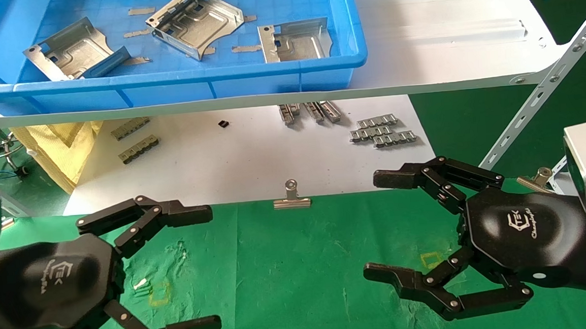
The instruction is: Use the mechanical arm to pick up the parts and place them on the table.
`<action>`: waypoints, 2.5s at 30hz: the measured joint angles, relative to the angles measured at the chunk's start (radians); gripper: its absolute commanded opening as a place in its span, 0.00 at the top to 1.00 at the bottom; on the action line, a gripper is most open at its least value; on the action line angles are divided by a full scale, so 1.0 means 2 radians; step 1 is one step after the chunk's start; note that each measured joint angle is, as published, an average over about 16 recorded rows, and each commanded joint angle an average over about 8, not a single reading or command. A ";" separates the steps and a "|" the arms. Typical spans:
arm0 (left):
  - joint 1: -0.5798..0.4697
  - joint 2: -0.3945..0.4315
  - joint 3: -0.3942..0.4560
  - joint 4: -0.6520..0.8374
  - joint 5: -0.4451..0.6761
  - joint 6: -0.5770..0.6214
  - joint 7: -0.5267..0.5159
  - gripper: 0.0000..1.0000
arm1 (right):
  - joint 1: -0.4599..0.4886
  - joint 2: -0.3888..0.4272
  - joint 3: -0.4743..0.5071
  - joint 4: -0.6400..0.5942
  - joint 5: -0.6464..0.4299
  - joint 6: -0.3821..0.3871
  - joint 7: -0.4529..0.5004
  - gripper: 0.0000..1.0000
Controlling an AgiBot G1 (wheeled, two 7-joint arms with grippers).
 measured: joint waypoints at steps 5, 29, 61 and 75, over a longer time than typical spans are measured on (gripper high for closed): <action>0.000 0.000 0.000 0.000 0.000 0.000 0.000 0.00 | 0.000 0.000 0.000 0.000 0.000 0.000 0.000 0.00; 0.000 0.000 0.000 0.000 0.000 0.000 0.000 0.00 | 0.000 0.000 0.000 0.000 0.000 0.000 0.000 0.96; 0.000 0.000 0.000 0.000 0.000 0.000 0.000 0.00 | 0.000 0.000 0.000 0.000 0.000 0.000 0.000 1.00; 0.000 0.000 0.000 0.000 0.000 0.000 0.000 0.00 | 0.000 0.000 0.000 0.000 0.000 0.000 0.000 1.00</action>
